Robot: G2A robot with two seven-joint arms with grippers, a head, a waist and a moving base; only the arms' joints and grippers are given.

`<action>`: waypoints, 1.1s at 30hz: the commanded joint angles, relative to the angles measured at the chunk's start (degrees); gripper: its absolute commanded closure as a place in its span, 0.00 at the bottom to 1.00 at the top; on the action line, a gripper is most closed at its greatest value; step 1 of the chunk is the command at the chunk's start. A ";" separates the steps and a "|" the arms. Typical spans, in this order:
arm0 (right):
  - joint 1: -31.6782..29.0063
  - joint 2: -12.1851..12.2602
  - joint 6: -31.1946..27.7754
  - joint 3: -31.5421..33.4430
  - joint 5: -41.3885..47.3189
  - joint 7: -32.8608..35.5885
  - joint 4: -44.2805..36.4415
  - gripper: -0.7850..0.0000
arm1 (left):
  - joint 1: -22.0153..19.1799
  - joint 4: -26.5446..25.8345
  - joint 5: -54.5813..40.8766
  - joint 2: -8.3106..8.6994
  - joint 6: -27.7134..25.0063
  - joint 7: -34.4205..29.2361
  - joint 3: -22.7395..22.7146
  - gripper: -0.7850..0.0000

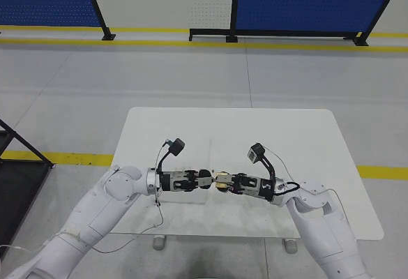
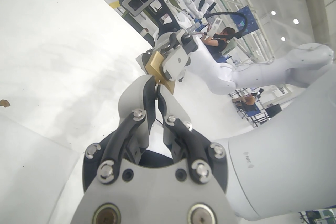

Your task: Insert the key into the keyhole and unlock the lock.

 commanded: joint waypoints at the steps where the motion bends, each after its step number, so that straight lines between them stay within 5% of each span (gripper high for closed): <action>1: 0.00 0.00 0.00 0.00 0.00 0.00 0.00 1.00 | 0.17 -0.25 1.39 -0.02 -0.80 1.01 -0.22 1.00; 33: 0.00 0.00 0.00 0.00 0.00 0.00 0.00 1.00 | 4.72 -5.36 31.54 -0.54 -8.37 22.50 -4.52 1.00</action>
